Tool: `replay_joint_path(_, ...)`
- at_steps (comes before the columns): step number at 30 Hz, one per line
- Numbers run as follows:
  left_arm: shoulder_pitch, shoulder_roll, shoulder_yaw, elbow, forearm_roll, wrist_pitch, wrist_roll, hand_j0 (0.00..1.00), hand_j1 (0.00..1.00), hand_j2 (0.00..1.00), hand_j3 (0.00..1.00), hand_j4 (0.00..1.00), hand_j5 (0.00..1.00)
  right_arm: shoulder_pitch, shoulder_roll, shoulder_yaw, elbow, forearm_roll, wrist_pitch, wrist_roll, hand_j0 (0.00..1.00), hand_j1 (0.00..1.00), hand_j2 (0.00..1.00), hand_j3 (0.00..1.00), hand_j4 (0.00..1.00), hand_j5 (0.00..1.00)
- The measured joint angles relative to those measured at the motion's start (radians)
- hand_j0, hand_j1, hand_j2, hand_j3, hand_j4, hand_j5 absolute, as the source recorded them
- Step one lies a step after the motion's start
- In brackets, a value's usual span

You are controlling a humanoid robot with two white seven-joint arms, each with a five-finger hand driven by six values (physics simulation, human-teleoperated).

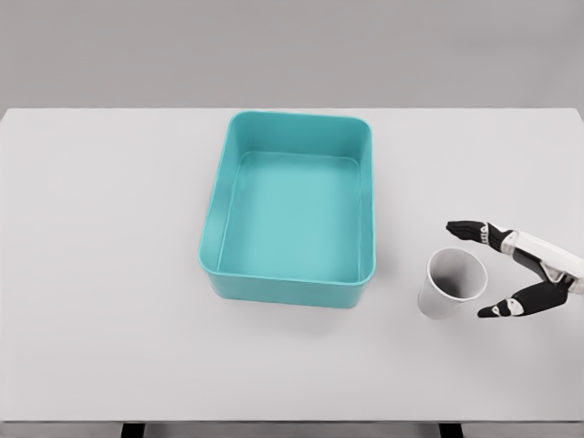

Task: Put the paper cup into the basket with your right arm

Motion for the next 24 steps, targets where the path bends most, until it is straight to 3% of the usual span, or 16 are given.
replay_joint_path(24, 0.0, 0.0, 0.0, 0.0, 0.0, 0.0, 0.0, 1.0, 1.0, 1.0, 1.0, 1.0, 1.0, -0.018, 0.035, 0.018, 0.001, 0.015, 0.013, 0.0, 1.0, 1.0, 1.0, 1.0, 1.0, 1.0)
